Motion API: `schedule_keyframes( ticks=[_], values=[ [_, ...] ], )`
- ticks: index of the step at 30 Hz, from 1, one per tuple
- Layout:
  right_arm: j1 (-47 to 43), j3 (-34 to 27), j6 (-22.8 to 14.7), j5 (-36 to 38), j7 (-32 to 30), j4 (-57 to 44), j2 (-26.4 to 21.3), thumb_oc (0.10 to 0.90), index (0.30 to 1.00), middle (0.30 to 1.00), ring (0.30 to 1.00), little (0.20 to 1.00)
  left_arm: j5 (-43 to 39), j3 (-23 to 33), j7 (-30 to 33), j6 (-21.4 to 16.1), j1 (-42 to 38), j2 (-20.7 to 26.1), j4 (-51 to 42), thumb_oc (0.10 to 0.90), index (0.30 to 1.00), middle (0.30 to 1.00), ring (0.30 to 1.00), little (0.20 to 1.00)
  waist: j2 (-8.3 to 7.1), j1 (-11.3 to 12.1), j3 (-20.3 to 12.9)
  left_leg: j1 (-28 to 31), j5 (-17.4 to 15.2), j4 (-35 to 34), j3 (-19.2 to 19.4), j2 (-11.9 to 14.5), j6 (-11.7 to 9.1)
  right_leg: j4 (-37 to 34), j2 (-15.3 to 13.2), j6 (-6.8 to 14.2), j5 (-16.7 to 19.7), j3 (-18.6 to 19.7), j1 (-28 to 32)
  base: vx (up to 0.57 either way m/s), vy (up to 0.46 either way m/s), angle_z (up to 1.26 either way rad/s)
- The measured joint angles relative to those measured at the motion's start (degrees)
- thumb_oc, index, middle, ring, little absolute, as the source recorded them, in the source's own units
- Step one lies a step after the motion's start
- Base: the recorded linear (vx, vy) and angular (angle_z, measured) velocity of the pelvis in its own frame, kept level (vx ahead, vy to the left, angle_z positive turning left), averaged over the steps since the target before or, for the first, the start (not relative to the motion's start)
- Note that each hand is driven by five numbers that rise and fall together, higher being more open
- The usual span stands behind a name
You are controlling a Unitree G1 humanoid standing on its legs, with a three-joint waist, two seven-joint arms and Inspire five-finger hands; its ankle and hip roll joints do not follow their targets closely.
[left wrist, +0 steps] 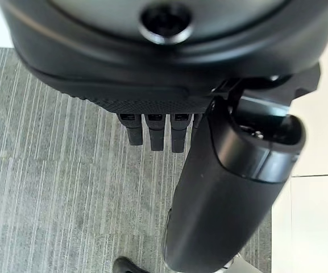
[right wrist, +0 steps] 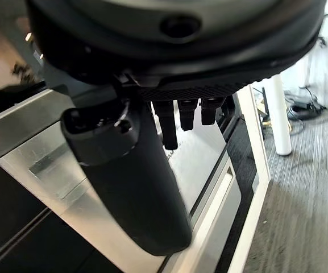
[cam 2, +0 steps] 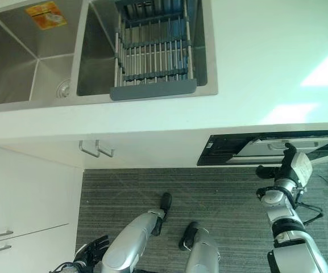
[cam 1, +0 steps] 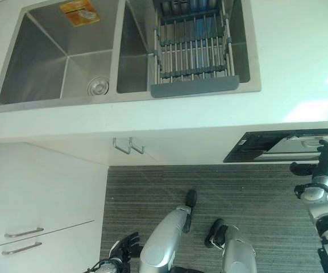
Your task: Place the dishes in the dishwasher.
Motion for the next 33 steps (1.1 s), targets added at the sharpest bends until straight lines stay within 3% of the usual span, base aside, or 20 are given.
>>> schedule_keyframes(
  ticks=[4, 8, 13, 16, 20, 22, 26, 29, 33],
  values=[
    [-2.3, 2.7, 3.2, 0.0, 1.8, 2.3, -2.4, 0.8, 0.9, 0.9, 0.9, 0.9, 0.3, 0.9, 0.0, 0.0, 1.4, 0.5, 0.1, 0.8, 0.9, 0.9, 0.9, 0.9, -0.01, 0.1, 0.0, 0.2, 0.0, -0.3, -0.7, 0.4, 0.0, -1.7, 0.5, -0.4, 0.6, -2.8, 1.9, 0.01, -0.02, 0.27],
    [-2.6, 3.1, 4.4, 0.0, 2.4, 2.3, -2.4, 0.8, 0.9, 0.9, 0.9, 0.9, -0.1, 2.0, -0.9, -0.1, 2.0, 0.5, 0.0, 0.8, 0.9, 0.9, 0.9, 0.9, -0.01, 0.1, 0.0, 0.6, 1.2, -0.3, -1.4, 0.4, -0.8, -2.5, 1.1, -0.2, 0.7, -3.0, 2.7, 0.0, -0.003, 0.04],
    [1.1, 1.2, 4.5, 0.1, 2.5, 1.4, 1.5, 0.8, 0.9, 0.9, 0.9, 0.9, -2.9, 5.6, -4.5, -0.1, 1.8, -0.1, -1.5, 0.8, 0.9, 0.9, 0.9, 0.9, -0.04, 0.2, 0.0, 5.1, 3.0, -3.9, -2.8, 1.2, -1.4, -7.6, 3.0, -0.1, 2.3, -4.2, 7.8, 0.0, 0.0, 0.1],
    [9.3, -0.3, 1.5, 0.5, 1.2, -5.8, 7.2, 0.8, 0.9, 0.9, 0.9, 0.9, -4.3, 7.3, -4.7, -1.2, 0.7, -0.2, -2.6, 0.8, 0.9, 0.9, 0.9, 0.9, -0.47, -0.1, -0.2, 6.4, 2.7, -4.3, -2.6, 2.3, -1.0, -9.7, 3.8, -0.5, 2.9, -4.2, 9.3, 0.0, 0.0, 0.0],
    [23.8, 2.1, -9.3, -0.1, 0.7, -16.6, 18.6, 0.8, 0.9, 0.9, 0.9, 0.9, -9.5, 12.5, -2.3, -5.2, 0.6, -0.5, -8.3, 0.8, 0.9, 0.9, 0.9, 0.9, -1.33, -1.4, -0.8, 7.9, 2.4, -5.3, -1.3, 3.0, -1.2, -11.1, 4.6, -0.8, 3.1, -2.7, 10.7, -0.05, 0.0, -0.17],
    [27.7, 2.9, -9.9, -0.1, 2.1, -15.3, 21.9, 0.8, 0.9, 0.9, 0.9, 0.9, -12.2, 14.9, -1.3, -7.1, -0.1, -0.4, -10.9, 0.8, 0.9, 0.9, 0.9, 0.9, -1.46, -3.5, -1.1, 8.4, 2.7, -5.3, -1.0, 3.4, -1.6, -11.3, 5.0, -0.9, 3.4, -2.1, 10.5, -0.09, -0.011, -0.19],
    [32.4, 1.7, -10.6, -0.9, 3.9, -11.4, 22.4, 0.8, 0.9, 0.9, 0.9, 0.9, -16.4, 18.2, 0.5, -8.8, 0.9, 0.3, -13.1, 0.8, 0.9, 0.9, 0.9, 0.9, -4.33, -5.8, -6.6, 9.0, 3.2, -6.2, 1.2, 4.5, -1.3, -12.7, 5.7, -1.1, 4.3, 0.8, 9.6, -0.09, 0.006, -0.33],
    [34.2, 0.4, -12.1, -2.0, 4.0, -10.5, 22.3, 0.8, 0.9, 0.9, 0.9, 0.9, -16.3, 18.0, 0.3, -9.0, 0.5, 1.4, -12.9, 0.8, 0.9, 0.9, 0.9, 0.9, -6.14, -7.9, -9.7, 9.1, 2.3, -6.1, 2.6, 6.0, -2.4, -14.4, 7.2, -1.6, 4.9, 2.5, 9.7, -0.01, -0.002, -0.39],
    [35.2, 0.0, -13.0, -2.3, 5.2, -8.8, 22.3, 0.8, 0.9, 0.9, 0.9, 0.9, -16.2, 13.2, -1.3, -5.3, -0.2, 1.0, -10.9, 0.8, 0.9, 0.9, 0.9, 0.9, -6.22, -9.8, -13.2, 10.2, 1.7, -6.2, 6.1, 7.6, -2.2, -14.3, 8.1, -2.3, 5.4, 6.7, 8.0, 0.02, 0.007, -0.59]
  ],
)
